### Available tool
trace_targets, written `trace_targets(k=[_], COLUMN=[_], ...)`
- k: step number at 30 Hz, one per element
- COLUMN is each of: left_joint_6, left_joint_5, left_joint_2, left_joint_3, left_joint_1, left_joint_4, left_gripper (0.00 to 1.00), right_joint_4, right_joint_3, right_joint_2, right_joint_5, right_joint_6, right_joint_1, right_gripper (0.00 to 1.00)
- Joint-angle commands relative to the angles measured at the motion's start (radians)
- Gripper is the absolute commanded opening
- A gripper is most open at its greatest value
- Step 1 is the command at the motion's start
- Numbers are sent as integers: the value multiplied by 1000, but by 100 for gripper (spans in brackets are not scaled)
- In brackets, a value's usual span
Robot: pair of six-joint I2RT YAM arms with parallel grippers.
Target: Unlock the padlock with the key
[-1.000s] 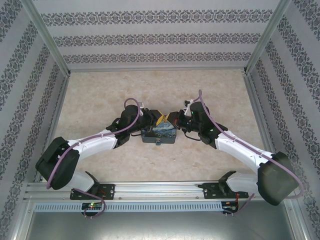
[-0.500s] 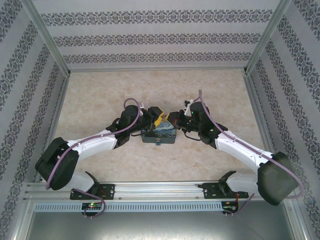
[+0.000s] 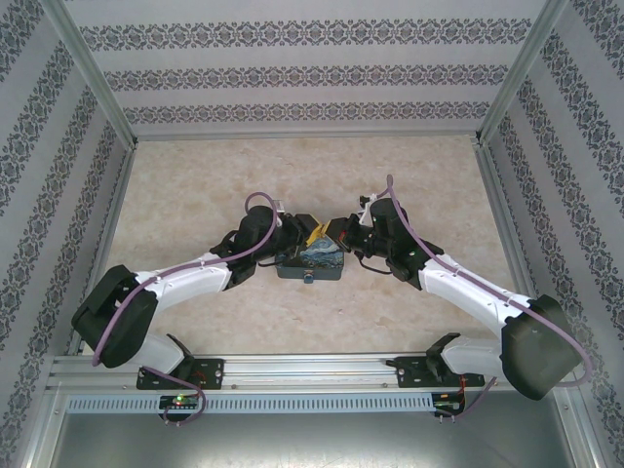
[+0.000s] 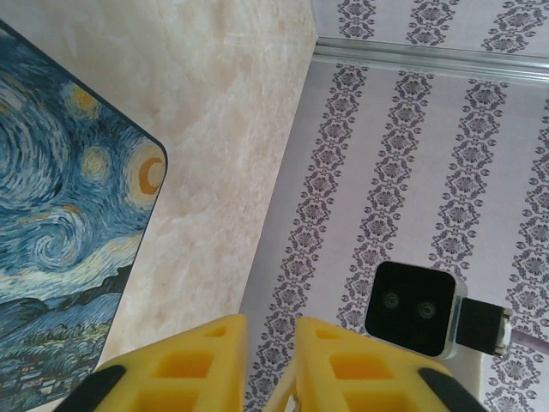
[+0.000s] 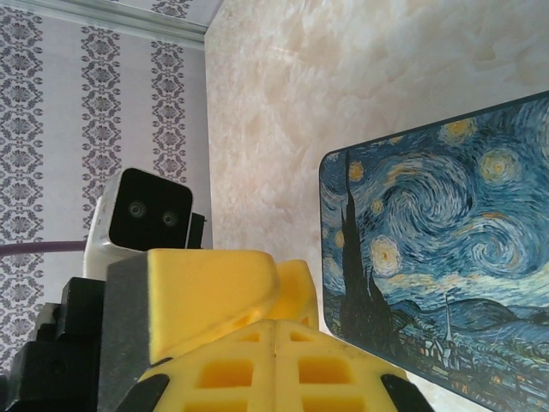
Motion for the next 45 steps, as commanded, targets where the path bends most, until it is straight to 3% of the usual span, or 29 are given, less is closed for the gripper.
trace_targets(k=[1,7,11,12,15,18,24,28,31,37,45], left_joint_6=[10,8,14,19,62,135,200,214,217,196,125], left_joint_5=[-5,-5,-7,-8,-21,-28,-38,-49,-57,-87,-192], left_joint_2=[7,6,6,4,-5,-20,-23,-7,16,64,86], left_joint_3=[21,17,9,4,-14,-24,-46,-45,-43,-42,-64], left_joint_1=[-16,-16,-16,-15,-9,-2,18,25,27,27,27], left_joint_4=[42,48,58,63,85,87,174,232,306,416,494], left_gripper=[16,0,0,0,0,0,0,0,0,0,0], right_joint_4=[29,32,28,20,-17,-46,-1,45,96,264,385], right_joint_3=[8,3,-1,-4,-30,-63,-165,-184,-184,-147,-52], right_joint_2=[-2,0,-9,-20,-79,-140,-258,-282,-252,-126,11], right_joint_5=[6,6,4,6,44,82,299,345,335,199,143], right_joint_6=[2,2,-6,-13,-11,8,83,81,127,163,144], right_joint_1=[11,11,1,-8,-48,-88,-78,-80,-80,-75,18], right_gripper=[0,0,0,9,61,97,98,98,98,97,57])
